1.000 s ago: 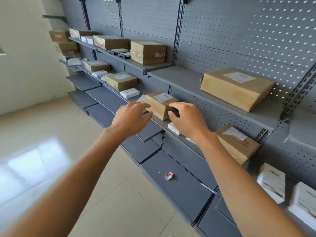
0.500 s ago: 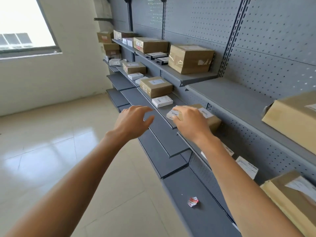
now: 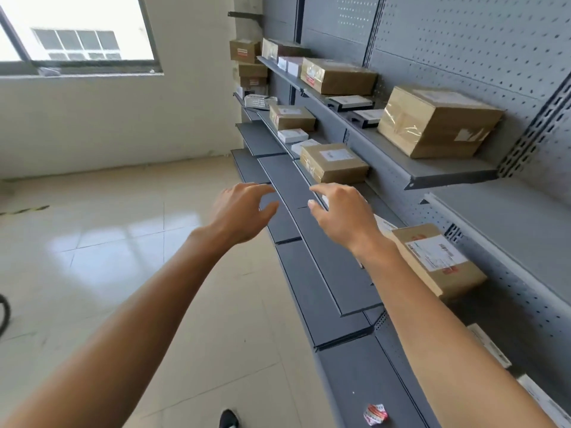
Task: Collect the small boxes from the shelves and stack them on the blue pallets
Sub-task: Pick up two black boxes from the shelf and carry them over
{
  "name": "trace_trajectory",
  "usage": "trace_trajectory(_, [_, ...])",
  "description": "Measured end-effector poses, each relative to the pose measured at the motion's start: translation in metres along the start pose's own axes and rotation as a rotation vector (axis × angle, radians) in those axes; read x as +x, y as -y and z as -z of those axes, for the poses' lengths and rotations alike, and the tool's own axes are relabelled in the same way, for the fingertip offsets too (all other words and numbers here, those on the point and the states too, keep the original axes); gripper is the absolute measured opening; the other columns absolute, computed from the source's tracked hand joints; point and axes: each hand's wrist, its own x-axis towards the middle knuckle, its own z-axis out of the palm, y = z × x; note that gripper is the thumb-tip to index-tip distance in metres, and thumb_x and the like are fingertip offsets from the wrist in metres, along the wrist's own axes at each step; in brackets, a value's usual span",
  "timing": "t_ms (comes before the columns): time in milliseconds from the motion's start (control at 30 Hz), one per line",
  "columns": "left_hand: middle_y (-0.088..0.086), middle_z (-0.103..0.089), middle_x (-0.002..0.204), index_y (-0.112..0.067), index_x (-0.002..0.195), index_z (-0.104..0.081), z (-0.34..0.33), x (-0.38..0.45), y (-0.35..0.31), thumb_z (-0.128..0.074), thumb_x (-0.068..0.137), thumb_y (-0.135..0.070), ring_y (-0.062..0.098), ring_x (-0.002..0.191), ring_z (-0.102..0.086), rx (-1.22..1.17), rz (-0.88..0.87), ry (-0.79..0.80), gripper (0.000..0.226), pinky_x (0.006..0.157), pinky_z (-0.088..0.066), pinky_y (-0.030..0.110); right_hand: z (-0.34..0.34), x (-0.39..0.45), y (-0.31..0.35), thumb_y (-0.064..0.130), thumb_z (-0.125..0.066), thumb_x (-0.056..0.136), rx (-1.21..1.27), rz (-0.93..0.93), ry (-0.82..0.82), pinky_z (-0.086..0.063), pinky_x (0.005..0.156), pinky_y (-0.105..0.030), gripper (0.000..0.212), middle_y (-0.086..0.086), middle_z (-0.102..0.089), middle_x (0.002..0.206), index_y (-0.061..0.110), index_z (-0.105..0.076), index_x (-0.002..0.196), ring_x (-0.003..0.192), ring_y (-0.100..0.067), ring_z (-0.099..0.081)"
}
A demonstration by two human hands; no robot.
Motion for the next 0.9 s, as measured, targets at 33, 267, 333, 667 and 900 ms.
trace_trajectory(33, [-0.004, -0.067, 0.13, -0.03, 0.126, -0.066, 0.002, 0.012, 0.013, -0.042, 0.089, -0.055, 0.026, 0.119, -0.062, -0.006, 0.0, -0.003, 0.051, 0.098, -0.05, 0.047, -0.007, 0.016, 0.005, 0.034, -0.054, 0.099, -0.007, 0.008, -0.001, -0.041, 0.101, -0.035, 0.04, -0.001, -0.06, 0.139, 0.02, -0.059, 0.137, 0.129, -0.022, -0.052])
trace_trajectory(267, [-0.003, -0.065, 0.134, -0.028, 0.131, -0.063, 0.022, 0.099, 0.095, -0.052, 0.097, -0.046, 0.025, 0.122, -0.06, 0.052, -0.03, 0.003, 0.04, 0.098, -0.049, 0.042, -0.044, 0.12, 0.04, 0.031, -0.055, 0.1, -0.029, -0.009, 0.012, -0.039, 0.103, -0.034, 0.04, -0.002, -0.059, 0.14, 0.019, -0.058, 0.138, 0.131, -0.023, -0.05])
trace_trajectory(333, [-0.005, -0.063, 0.136, -0.027, 0.133, -0.062, 0.026, 0.122, 0.11, -0.052, 0.098, -0.045, 0.024, 0.125, -0.057, 0.084, -0.047, -0.004, 0.04, 0.098, -0.046, 0.04, -0.053, 0.143, 0.045, 0.031, -0.054, 0.1, -0.03, -0.03, 0.008, -0.039, 0.104, -0.035, 0.04, -0.002, -0.059, 0.141, 0.019, -0.058, 0.138, 0.131, -0.023, -0.05])
trace_trajectory(667, [-0.003, -0.054, 0.146, -0.023, 0.143, -0.052, 0.003, 0.232, 0.139, -0.052, 0.099, -0.047, 0.022, 0.137, -0.046, 0.09, -0.144, 0.033, 0.05, 0.109, -0.04, 0.047, -0.078, 0.235, 0.017, 0.033, -0.054, 0.099, -0.042, -0.1, -0.012, -0.045, 0.103, -0.04, 0.04, -0.001, -0.061, 0.138, 0.02, -0.059, 0.137, 0.128, -0.025, -0.052])
trace_trajectory(900, [-0.001, -0.054, 0.147, -0.024, 0.144, -0.05, -0.033, 0.332, 0.113, -0.053, 0.099, -0.047, 0.023, 0.137, -0.045, 0.075, -0.224, 0.033, 0.051, 0.11, -0.039, 0.049, -0.071, 0.295, -0.047, 0.026, -0.054, 0.098, -0.035, -0.166, -0.129, -0.047, 0.099, -0.045, 0.032, -0.005, -0.066, 0.127, 0.014, -0.065, 0.125, 0.119, -0.029, -0.055])
